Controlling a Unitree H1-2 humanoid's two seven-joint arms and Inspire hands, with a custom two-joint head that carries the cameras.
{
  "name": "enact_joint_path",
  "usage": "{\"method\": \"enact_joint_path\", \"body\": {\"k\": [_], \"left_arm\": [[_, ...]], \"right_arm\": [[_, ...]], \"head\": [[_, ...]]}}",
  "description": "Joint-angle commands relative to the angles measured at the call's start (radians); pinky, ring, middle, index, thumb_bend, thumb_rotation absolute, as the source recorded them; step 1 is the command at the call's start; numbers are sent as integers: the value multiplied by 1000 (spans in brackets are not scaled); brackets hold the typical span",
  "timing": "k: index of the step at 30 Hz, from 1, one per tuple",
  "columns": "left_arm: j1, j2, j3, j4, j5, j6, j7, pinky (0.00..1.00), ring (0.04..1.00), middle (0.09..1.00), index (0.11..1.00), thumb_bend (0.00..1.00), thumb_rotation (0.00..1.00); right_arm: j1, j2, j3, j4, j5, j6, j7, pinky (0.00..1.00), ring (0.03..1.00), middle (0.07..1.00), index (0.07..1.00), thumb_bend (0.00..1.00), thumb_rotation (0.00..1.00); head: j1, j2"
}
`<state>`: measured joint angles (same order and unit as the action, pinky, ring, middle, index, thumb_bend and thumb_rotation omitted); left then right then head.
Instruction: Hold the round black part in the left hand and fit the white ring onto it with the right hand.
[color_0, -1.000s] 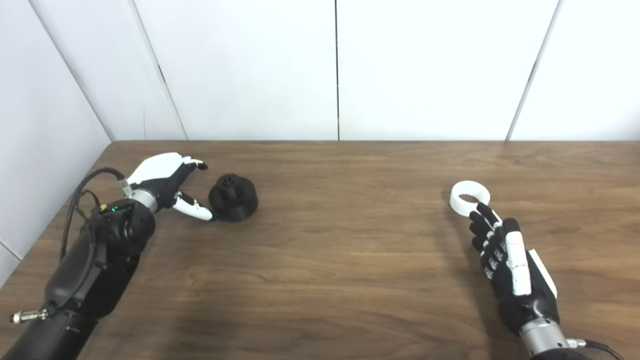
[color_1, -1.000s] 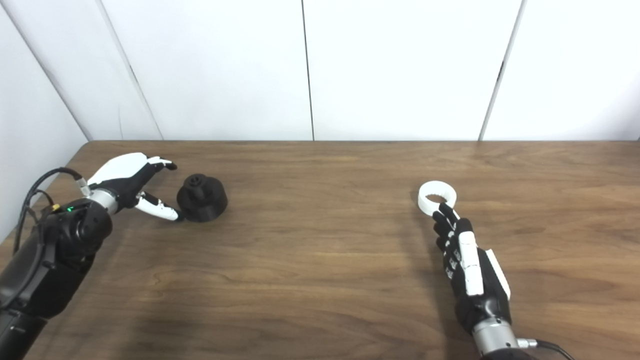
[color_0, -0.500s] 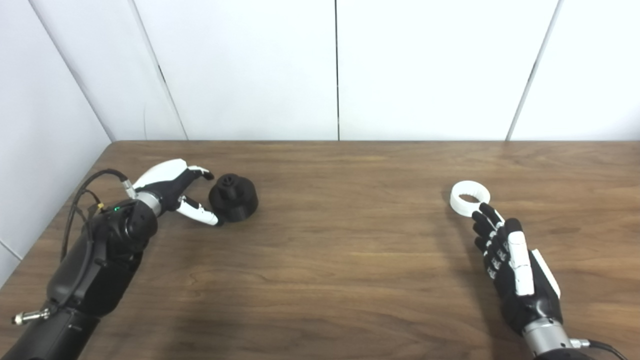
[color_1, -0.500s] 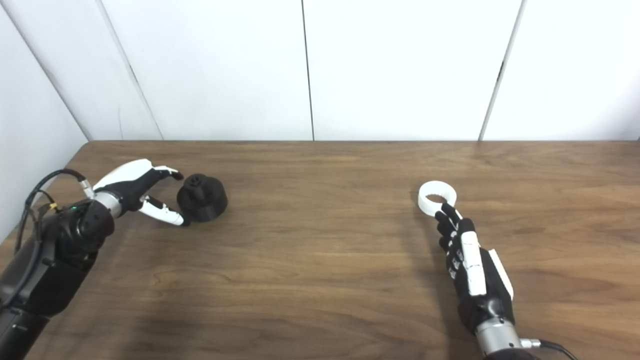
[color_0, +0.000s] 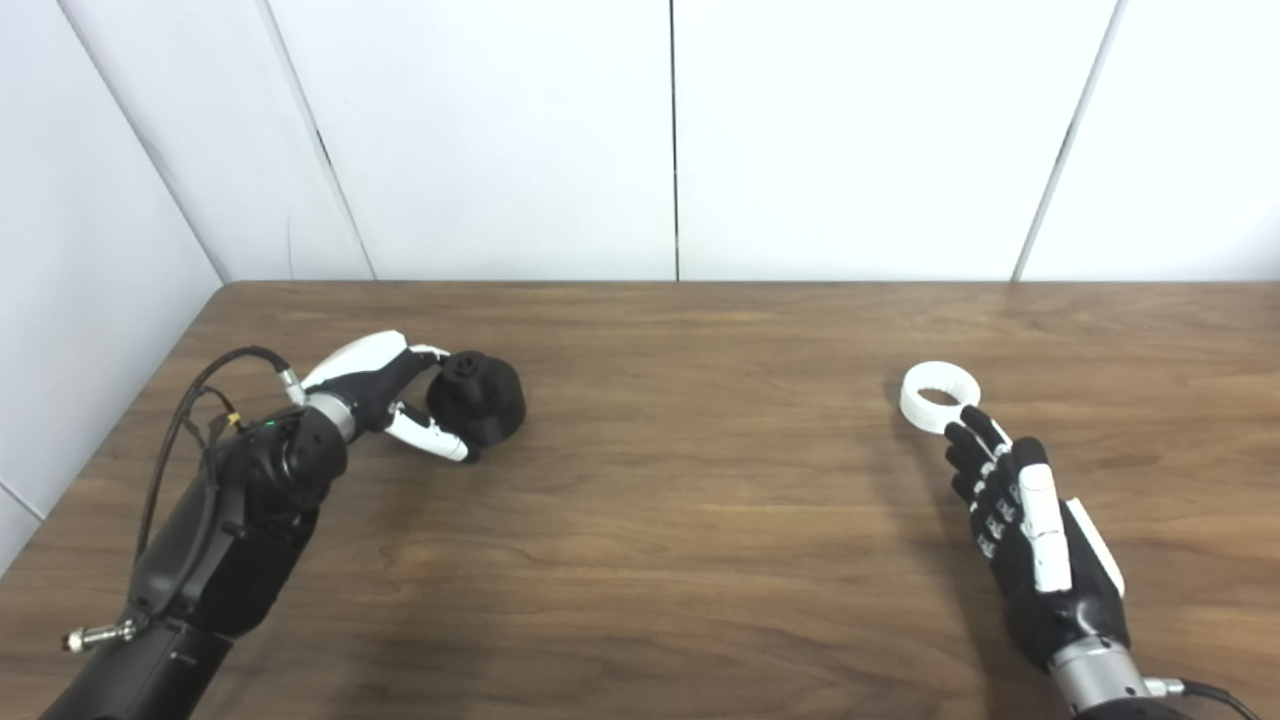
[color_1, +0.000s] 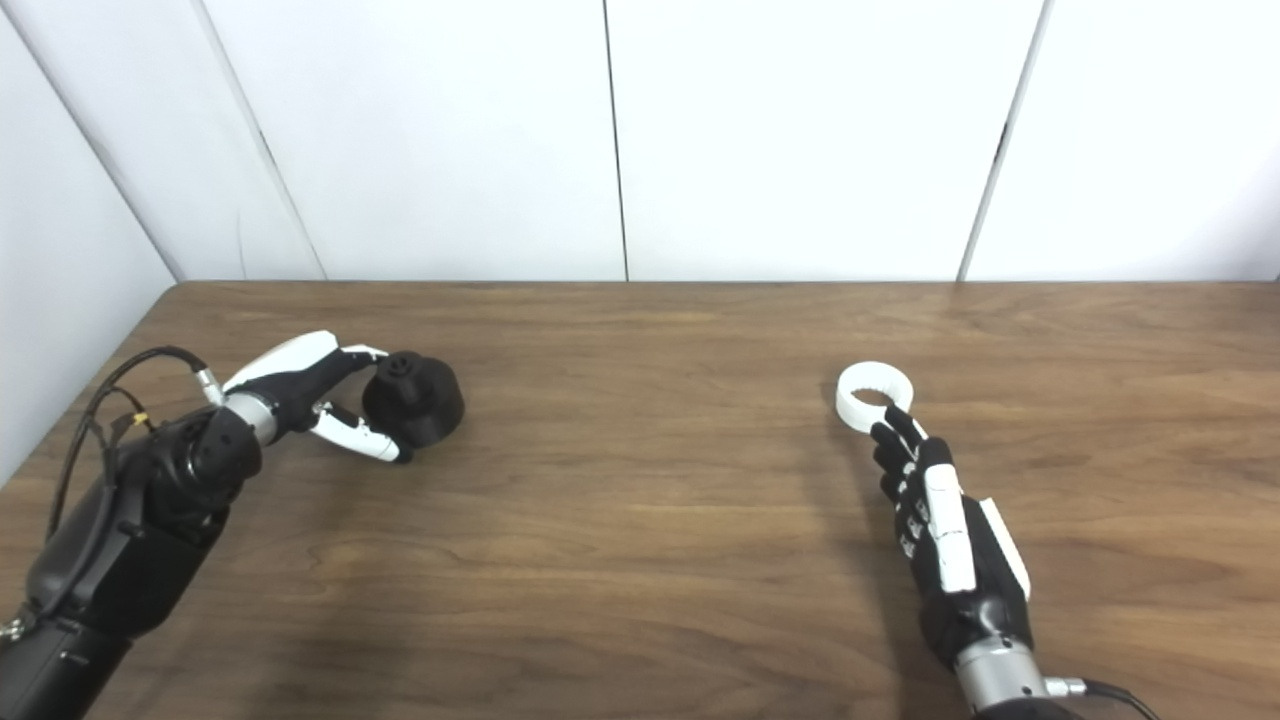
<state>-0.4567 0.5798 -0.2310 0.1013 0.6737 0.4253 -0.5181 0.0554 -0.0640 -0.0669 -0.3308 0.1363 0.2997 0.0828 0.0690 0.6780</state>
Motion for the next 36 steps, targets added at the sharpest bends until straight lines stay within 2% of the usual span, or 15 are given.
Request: {"method": "enact_joint_path", "body": {"k": [1, 7, 11, 15, 21, 24, 31, 36], "left_arm": [[-62, 12, 8, -18, 14, 12, 32, 880, 1000, 988, 873, 963, 286], [-66, 3, -3, -4, 17, -2, 47, 895, 1000, 989, 870, 959, 301], [-65, -1, -6, 7, 12, -32, 64, 862, 1000, 979, 861, 952, 301], [-69, -4, -11, 12, 15, -29, 71, 844, 1000, 969, 849, 932, 302], [-68, -2, -22, 12, 33, -32, 92, 882, 1000, 936, 783, 847, 297], [-64, -3, -22, 11, 38, -34, 101, 845, 1000, 931, 752, 819, 292], [-56, -3, -17, 7, 24, -35, 113, 833, 1000, 934, 704, 782, 276], [-52, -3, -16, 10, 22, -39, 120, 865, 1000, 918, 683, 776, 243]], "right_arm": [[25, -20, -3, -35, 8, -39, 13, 1000, 967, 933, 941, 595, 1000], [30, -20, -4, -36, 9, -42, 16, 1000, 974, 934, 943, 591, 1000], [38, -23, -6, -40, 5, -39, 15, 1000, 973, 931, 940, 605, 1000], [40, -27, -10, -39, 6, -44, 18, 1000, 975, 926, 937, 612, 1000], [40, -29, -14, -48, 6, -34, 18, 1000, 983, 930, 944, 594, 1000], [39, -31, -18, -46, 15, -38, 24, 1000, 983, 925, 938, 594, 1000], [37, -35, -19, -48, 14, -31, 28, 1000, 984, 921, 936, 600, 1000], [33, -38, -18, -46, 13, -29, 29, 1000, 985, 921, 932, 601, 1000]], "head": [[0, 1], [-6, 1], [-8, 2], [-6, 4], [-5, 5], [-5, 7], [-3, 7], [-1, 8]]}}
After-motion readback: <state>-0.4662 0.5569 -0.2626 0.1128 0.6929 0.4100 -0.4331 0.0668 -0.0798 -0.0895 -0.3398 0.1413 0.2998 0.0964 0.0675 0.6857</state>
